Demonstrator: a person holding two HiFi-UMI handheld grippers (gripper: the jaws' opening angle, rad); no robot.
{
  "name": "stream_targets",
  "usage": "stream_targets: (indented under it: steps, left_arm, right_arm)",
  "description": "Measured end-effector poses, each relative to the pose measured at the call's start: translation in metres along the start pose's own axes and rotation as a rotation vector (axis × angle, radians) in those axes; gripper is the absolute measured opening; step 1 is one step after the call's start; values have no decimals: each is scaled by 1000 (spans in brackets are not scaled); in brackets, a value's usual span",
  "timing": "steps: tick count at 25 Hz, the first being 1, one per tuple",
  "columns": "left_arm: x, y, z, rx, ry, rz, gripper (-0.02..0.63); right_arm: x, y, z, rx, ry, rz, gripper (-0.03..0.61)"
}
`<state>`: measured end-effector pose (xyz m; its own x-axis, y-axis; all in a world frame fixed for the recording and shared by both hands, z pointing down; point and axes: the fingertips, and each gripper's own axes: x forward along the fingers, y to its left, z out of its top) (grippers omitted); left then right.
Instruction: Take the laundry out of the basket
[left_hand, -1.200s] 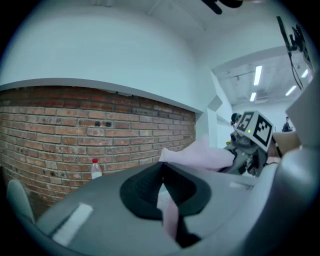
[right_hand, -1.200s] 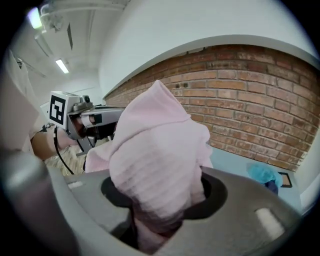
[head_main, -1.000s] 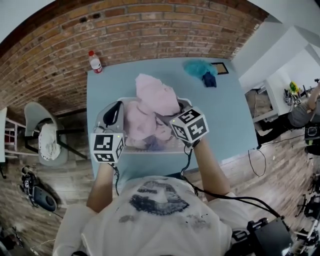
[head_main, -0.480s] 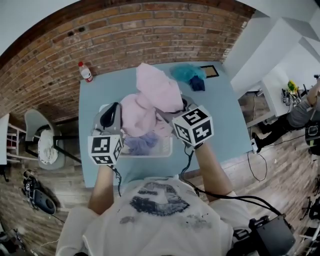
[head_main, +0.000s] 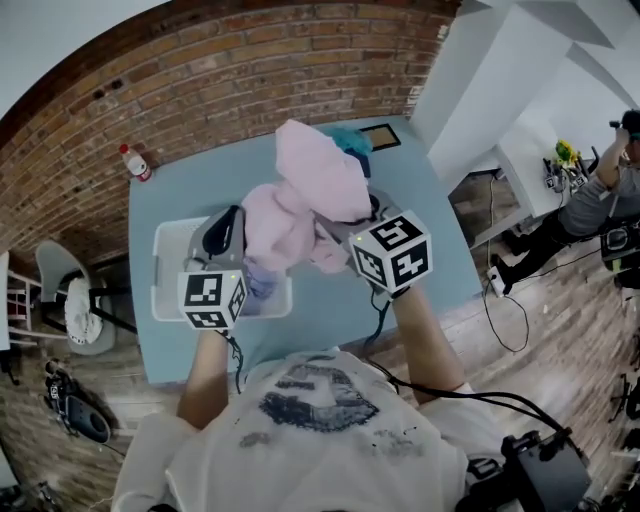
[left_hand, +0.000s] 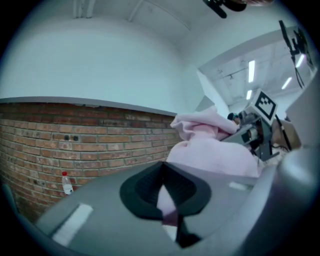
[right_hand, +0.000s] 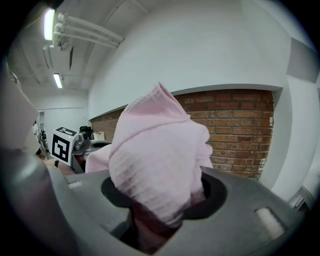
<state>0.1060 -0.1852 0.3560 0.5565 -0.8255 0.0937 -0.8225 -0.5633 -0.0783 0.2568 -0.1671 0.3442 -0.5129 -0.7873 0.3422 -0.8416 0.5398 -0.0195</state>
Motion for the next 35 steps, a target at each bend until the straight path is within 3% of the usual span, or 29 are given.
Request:
stream_targets:
  steps: [17, 35]
  left_arm:
    - [59, -135, -26, -12, 52, -122, -9]
    - [82, -187, -95, -10, 122, -155, -9]
  right_arm:
    - [-91, -92, -79, 87, 60, -114, 226]
    - [-93, -139, -197, 154, 191, -231, 229]
